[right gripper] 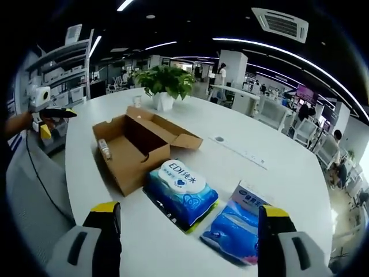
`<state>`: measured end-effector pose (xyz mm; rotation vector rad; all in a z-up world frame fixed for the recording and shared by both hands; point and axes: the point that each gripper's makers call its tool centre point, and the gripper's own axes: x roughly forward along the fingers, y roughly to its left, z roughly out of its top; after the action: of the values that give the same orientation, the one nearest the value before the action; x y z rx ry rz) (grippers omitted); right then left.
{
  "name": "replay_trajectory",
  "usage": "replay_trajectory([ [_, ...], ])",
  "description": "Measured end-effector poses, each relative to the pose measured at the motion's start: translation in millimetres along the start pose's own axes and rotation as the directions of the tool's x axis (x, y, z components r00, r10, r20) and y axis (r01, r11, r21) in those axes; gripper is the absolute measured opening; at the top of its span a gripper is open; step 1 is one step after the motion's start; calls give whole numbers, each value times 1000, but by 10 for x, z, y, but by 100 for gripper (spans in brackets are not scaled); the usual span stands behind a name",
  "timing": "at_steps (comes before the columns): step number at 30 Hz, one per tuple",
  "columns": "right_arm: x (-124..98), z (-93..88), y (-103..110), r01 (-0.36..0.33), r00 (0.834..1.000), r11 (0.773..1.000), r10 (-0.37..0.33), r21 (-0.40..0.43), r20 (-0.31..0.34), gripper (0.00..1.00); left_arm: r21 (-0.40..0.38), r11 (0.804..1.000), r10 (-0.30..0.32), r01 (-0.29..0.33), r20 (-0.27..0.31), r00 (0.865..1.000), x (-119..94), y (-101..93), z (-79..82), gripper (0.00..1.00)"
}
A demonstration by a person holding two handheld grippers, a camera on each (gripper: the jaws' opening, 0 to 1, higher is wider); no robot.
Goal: Operate the shoe box by opening the lid, removing the specified soft item, and placing it in the target area until the item is outside and the box remains undamaged.
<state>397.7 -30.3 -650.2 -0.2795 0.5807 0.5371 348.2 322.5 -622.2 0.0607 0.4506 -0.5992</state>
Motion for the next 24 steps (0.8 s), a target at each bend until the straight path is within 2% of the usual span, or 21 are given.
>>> replay_trajectory([
  [7, -27, -103, 140, -2, 1000, 1000, 2, -5, -7, 98, 22, 1000, -13, 13, 1, 1000, 92, 74, 100, 98],
  [14, -82, -112, 266, 1, 1000, 1000, -1, 10, 11, 98, 57, 998, -28, 29, -12, 1000, 198, 136, 172, 97],
  [17, -115, -144, 279, 12, 1000, 1000, -12, -10, 2, 98, 64, 997, -36, 36, -15, 999, 240, 164, 204, 97],
  [24, -253, -142, 315, 31, 999, 999, -31, 15, 27, 98, 88, 995, -47, 49, -29, 998, 341, 253, 270, 95],
])
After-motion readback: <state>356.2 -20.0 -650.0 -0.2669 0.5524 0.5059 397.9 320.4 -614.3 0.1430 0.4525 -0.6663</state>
